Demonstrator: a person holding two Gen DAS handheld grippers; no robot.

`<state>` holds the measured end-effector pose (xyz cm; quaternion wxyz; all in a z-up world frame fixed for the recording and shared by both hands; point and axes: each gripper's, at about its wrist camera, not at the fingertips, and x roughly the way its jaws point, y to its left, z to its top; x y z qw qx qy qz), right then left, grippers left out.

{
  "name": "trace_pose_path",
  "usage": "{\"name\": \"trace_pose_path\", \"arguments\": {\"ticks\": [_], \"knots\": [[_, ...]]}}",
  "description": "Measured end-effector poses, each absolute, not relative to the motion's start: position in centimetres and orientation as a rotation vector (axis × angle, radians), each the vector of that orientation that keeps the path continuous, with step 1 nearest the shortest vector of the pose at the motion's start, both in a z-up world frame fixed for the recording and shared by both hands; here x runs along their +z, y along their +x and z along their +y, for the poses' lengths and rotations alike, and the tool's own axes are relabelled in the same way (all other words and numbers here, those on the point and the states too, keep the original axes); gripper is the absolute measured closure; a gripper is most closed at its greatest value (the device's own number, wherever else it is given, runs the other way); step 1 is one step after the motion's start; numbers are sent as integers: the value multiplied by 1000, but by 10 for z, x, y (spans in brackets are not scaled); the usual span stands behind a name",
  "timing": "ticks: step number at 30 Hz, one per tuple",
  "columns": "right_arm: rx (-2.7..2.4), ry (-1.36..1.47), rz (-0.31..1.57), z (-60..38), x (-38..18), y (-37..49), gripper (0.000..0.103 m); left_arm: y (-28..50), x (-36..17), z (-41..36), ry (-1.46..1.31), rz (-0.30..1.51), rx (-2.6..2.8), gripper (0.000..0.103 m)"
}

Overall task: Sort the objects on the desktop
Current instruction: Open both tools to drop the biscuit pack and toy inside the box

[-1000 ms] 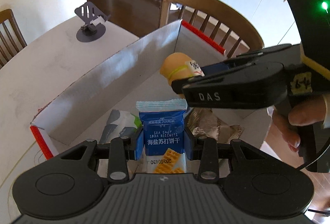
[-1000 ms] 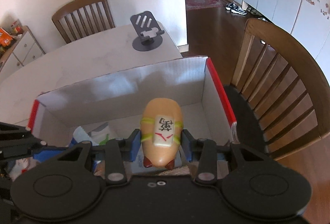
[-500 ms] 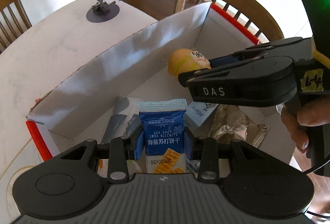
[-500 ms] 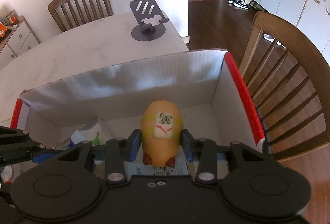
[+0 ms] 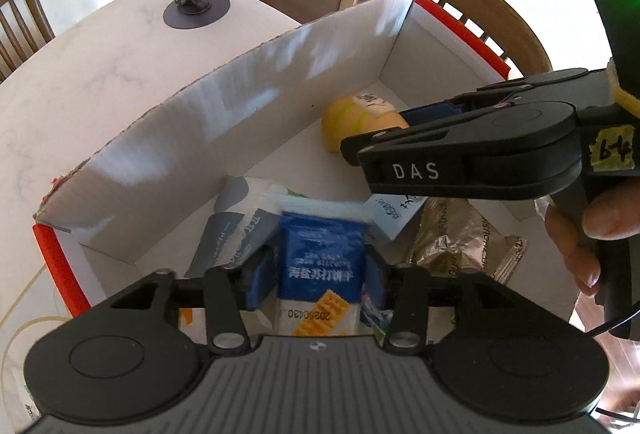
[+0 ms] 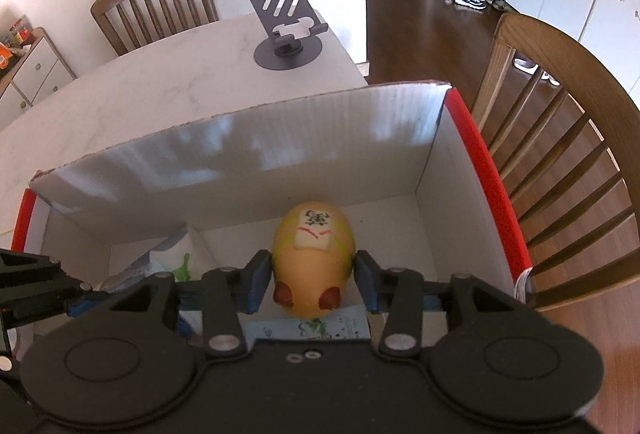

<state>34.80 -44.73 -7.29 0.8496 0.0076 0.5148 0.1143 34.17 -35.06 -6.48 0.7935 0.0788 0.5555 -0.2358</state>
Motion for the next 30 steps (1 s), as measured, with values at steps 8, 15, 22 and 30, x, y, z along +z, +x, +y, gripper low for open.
{"name": "trace_pose_path", "arguments": {"ticks": [8, 15, 22, 30], "knots": [[235, 18, 1062, -450, -62, 339, 43, 335, -55, -346, 140, 1174, -511, 35], [236, 26, 1047, -453, -51, 328, 41, 325, -40, -341, 125, 1141, -505, 30], [257, 30, 1008, -455, -30, 311, 41, 314, -22, -334, 101, 1103, -502, 29], [279, 34, 969, -461, -8, 287, 39, 286, 1, -328, 101, 1051, -503, 28]]}}
